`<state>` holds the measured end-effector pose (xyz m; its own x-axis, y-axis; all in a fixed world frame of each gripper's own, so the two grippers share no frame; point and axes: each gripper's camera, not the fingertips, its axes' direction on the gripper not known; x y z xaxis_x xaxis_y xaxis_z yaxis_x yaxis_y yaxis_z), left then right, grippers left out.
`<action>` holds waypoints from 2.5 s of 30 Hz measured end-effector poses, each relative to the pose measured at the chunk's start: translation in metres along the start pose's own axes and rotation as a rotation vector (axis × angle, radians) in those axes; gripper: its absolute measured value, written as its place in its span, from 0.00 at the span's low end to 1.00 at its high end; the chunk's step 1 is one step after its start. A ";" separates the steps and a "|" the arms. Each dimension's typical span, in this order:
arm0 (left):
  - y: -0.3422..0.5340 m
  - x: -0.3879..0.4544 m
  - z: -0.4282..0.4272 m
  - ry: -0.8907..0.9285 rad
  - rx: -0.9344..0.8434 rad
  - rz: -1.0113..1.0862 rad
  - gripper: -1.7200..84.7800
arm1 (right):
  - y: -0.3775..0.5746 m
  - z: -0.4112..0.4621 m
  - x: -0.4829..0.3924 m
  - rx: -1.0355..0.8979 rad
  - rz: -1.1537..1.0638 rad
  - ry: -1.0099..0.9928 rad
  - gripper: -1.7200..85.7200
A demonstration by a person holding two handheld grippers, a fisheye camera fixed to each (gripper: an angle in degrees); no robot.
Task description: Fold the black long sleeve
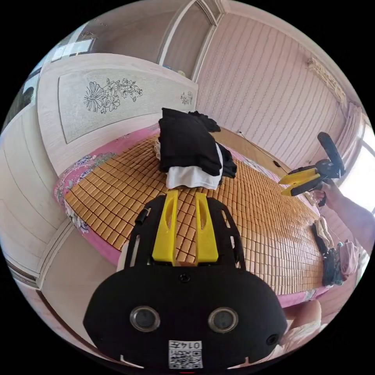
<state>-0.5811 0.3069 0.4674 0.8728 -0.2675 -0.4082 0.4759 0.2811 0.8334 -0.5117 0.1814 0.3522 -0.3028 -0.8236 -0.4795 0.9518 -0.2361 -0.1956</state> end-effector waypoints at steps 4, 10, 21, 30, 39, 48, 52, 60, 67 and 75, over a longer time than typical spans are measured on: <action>-0.033 -0.025 0.021 -0.029 -0.002 0.028 0.13 | -0.099 0.010 -0.046 0.037 -0.076 0.113 0.17; -0.066 -0.050 0.061 0.048 -0.076 0.004 0.11 | -0.181 0.049 -0.082 0.059 -0.116 0.415 0.13; -0.090 -0.044 -0.040 0.151 0.105 0.104 0.01 | -0.107 -0.045 0.011 0.259 0.208 0.088 0.01; -0.075 0.046 -0.215 0.338 0.312 0.394 0.01 | 0.034 -0.107 -0.044 0.386 0.130 -0.171 0.18; 0.161 0.042 -0.235 0.505 -0.277 0.053 0.01 | 0.245 0.088 -0.169 0.151 0.257 -0.548 0.21; 0.201 0.027 -0.264 0.478 -0.346 -0.054 0.01 | 0.377 0.138 -0.188 0.167 0.510 -0.604 0.20; 0.201 0.030 -0.280 0.472 -0.333 -0.041 0.01 | 0.385 0.146 -0.196 0.111 0.504 -0.433 0.18; 0.213 0.014 -0.335 0.446 -0.245 -0.110 0.01 | 0.451 0.171 -0.206 0.060 0.538 -0.537 0.05; 0.169 0.011 -0.407 0.435 0.006 -0.054 0.01 | 0.612 0.024 -0.149 0.543 0.674 -0.557 0.03; 0.082 0.046 -0.548 0.633 0.470 0.128 0.01 | 0.770 -0.188 -0.186 0.981 0.547 -0.304 0.02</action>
<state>-0.4427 0.8223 0.3125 0.8802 0.3545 -0.3154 0.3957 -0.1815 0.9003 0.2687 0.2492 0.1302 0.0575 -0.9974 -0.0440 0.6202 0.0012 0.7844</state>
